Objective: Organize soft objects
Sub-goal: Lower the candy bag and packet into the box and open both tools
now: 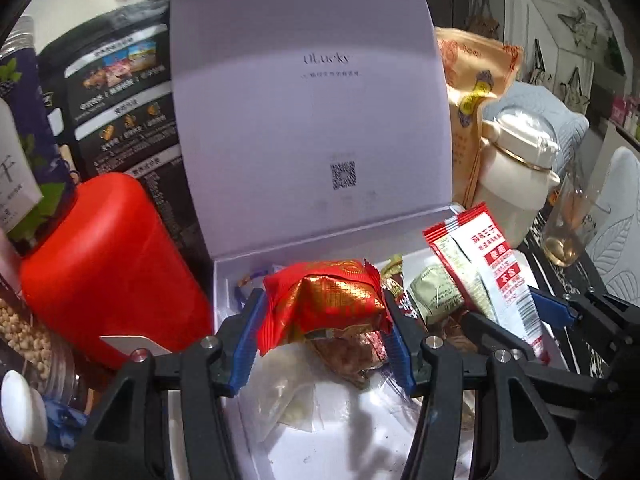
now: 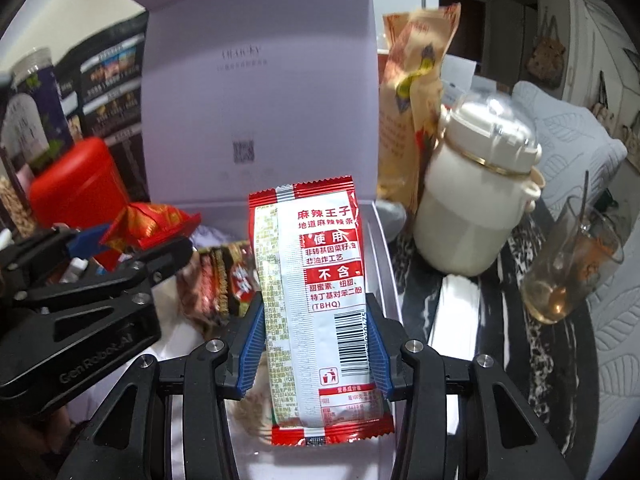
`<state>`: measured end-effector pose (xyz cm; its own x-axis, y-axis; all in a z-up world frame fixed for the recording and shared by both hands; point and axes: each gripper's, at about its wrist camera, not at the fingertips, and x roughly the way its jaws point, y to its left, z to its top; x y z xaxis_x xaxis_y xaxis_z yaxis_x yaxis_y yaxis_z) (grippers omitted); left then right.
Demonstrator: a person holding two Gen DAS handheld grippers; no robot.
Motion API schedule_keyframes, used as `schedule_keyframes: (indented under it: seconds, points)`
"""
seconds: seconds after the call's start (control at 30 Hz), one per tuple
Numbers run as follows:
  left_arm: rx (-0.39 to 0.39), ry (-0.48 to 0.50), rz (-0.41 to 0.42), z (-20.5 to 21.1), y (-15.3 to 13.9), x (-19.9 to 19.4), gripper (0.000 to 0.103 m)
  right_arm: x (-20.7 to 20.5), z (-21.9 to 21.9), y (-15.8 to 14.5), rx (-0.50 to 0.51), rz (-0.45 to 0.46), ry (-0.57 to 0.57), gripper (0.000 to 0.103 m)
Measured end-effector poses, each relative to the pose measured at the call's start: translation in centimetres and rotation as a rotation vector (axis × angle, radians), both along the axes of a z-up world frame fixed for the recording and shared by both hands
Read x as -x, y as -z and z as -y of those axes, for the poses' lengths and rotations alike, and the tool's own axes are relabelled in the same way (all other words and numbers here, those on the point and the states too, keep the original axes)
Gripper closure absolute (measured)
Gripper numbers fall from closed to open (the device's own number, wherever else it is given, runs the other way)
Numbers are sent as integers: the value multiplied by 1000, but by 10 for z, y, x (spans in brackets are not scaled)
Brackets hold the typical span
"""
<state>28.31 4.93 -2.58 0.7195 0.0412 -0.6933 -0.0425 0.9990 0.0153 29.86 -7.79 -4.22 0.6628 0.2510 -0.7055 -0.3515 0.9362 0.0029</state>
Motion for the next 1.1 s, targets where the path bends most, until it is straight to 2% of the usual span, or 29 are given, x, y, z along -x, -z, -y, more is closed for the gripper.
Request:
schedule_keyframes:
  seconds: [0.13,0.27,0.4,0.73,0.97,1.1]
  points:
    - [-10,6,-34,4,9,-6,48,-5,1,9,1,-33,4,58]
    - [13,3,-72,3,17,-9,48,-7,0,15,15,-56,4,58]
    - [-2,7,-84,6,19,-11,48,-10,2,20,8,-84,8,58]
    - [25,18,-141,4,23,-24,47,-20,3,22,17,-115,-1,58]
    - [30,15,-151,2,24,-31,47,-20,-2,23,33,-111,-15,57]
    - [13,13,-148,5,24,-34,45,-18,-7,23,35,-118,-23,53]
